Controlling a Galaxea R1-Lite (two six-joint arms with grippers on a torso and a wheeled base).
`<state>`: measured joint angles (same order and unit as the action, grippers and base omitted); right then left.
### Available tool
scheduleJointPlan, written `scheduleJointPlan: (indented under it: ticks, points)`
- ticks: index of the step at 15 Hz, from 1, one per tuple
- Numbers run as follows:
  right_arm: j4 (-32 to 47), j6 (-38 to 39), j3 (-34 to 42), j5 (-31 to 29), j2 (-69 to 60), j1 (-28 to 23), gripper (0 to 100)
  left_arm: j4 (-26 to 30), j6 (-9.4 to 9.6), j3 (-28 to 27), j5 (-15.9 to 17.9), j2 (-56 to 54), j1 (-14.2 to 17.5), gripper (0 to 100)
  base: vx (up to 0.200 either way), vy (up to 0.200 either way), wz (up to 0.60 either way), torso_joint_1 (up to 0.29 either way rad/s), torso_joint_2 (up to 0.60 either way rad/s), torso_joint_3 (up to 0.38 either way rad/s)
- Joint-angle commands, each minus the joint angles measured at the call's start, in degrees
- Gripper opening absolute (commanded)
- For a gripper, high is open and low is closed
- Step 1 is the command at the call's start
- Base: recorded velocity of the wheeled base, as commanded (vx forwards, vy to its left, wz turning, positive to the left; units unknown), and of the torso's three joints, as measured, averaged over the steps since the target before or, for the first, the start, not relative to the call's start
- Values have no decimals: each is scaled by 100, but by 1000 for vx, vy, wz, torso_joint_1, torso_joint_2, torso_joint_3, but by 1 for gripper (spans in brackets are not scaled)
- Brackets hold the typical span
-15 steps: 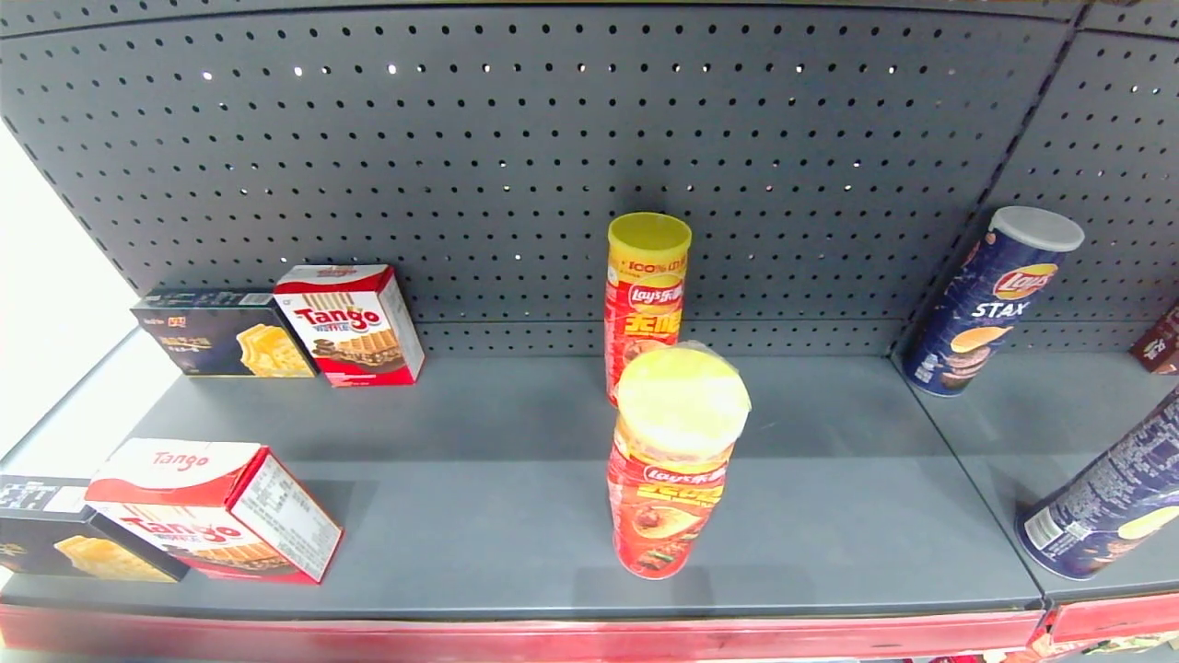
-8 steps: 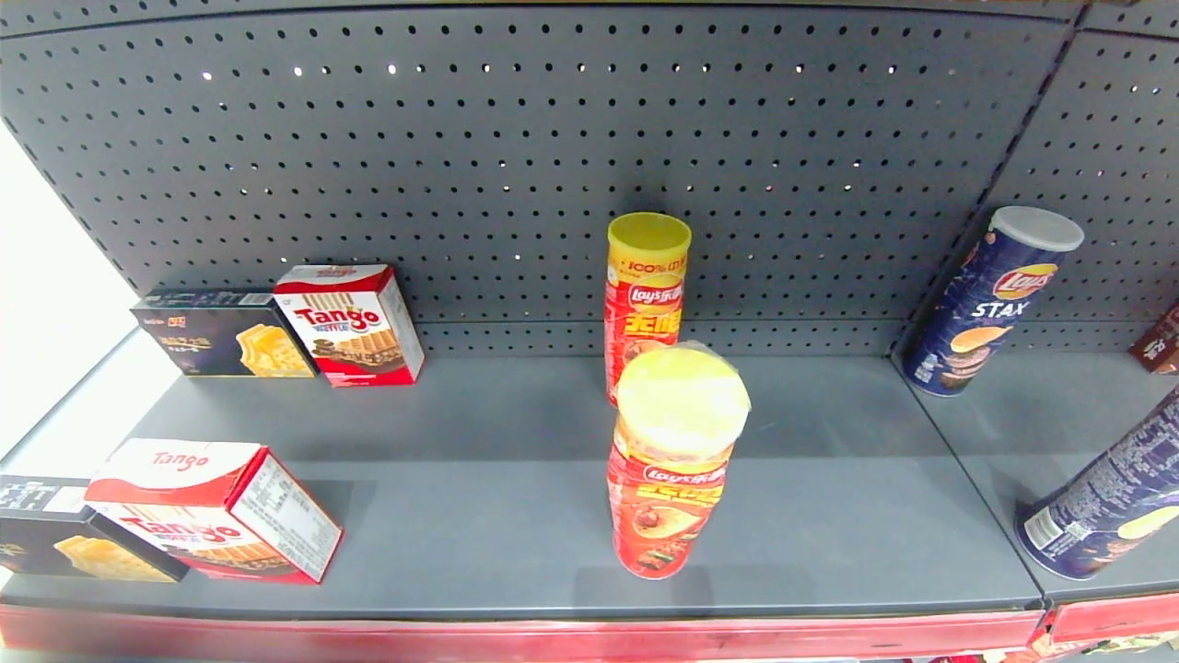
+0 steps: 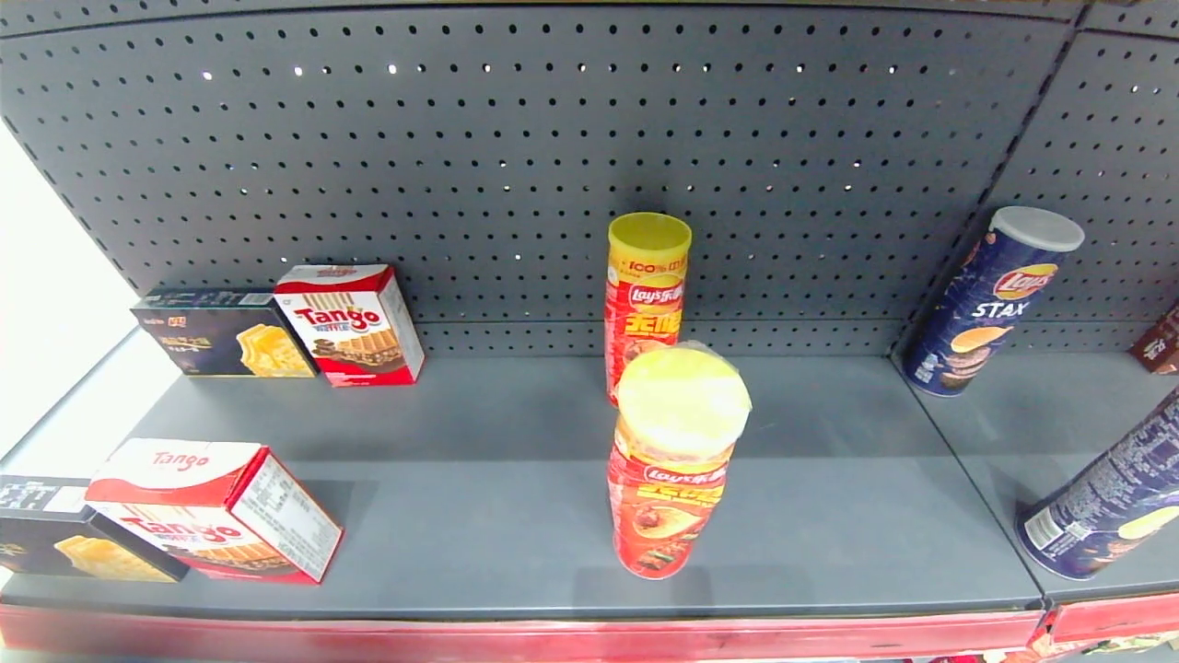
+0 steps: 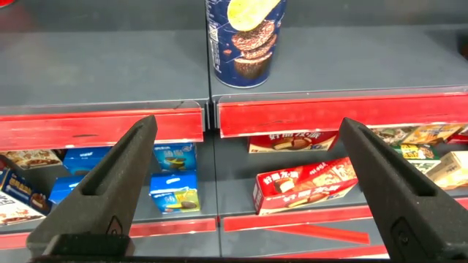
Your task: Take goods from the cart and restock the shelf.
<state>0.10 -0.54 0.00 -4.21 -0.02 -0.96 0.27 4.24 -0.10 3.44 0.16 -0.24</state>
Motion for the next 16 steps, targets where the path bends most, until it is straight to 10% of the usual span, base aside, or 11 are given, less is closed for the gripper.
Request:
scheduleJointPlan:
  ticks: [1,16]
  points:
    - [-1,-17,0,131,2,0,100,0,-11,1,-10,11,7,100,0,0,0,0,0,0]
    - [-1,-17,0,227,2,8,100,0,-222,1,-71,11,7,100,-40,-13,0,1,0,0]
